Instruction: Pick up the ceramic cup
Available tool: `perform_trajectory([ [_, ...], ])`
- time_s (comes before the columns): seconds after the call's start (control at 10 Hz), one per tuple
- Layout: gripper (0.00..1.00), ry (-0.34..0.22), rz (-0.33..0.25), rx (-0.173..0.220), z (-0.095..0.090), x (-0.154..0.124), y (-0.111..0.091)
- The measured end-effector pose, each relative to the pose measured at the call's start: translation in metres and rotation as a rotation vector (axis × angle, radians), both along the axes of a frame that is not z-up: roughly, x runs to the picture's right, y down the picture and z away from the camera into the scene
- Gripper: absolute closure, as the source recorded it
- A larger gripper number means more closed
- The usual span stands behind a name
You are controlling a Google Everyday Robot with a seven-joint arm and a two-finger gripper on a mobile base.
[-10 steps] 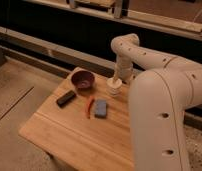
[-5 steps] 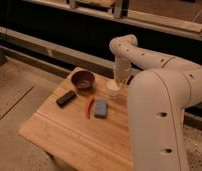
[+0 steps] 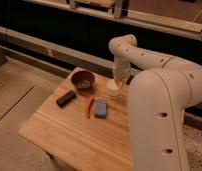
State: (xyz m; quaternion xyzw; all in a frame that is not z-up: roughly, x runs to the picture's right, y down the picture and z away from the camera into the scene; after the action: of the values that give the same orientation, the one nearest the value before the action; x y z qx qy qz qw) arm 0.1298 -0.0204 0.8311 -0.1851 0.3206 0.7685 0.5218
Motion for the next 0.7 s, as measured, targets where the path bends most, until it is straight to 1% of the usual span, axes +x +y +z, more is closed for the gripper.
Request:
perform_trajectory([
  [0.1,1.0,-0.007,0.019,0.018,-0.005,-0.003,-0.008],
  [0.3,1.0,-0.032,0.048,0.076,-0.024,-0.01,-0.032],
  [0.4,1.0,-0.043,0.054,0.094,-0.03,-0.013,-0.038],
  [0.5,1.0,-0.072,0.066,0.145,-0.044,-0.02,-0.054],
  [0.6,1.0,-0.082,0.068,0.162,-0.049,-0.023,-0.059],
  [0.7,1.0,-0.104,0.068,0.196,-0.061,-0.028,-0.069],
])
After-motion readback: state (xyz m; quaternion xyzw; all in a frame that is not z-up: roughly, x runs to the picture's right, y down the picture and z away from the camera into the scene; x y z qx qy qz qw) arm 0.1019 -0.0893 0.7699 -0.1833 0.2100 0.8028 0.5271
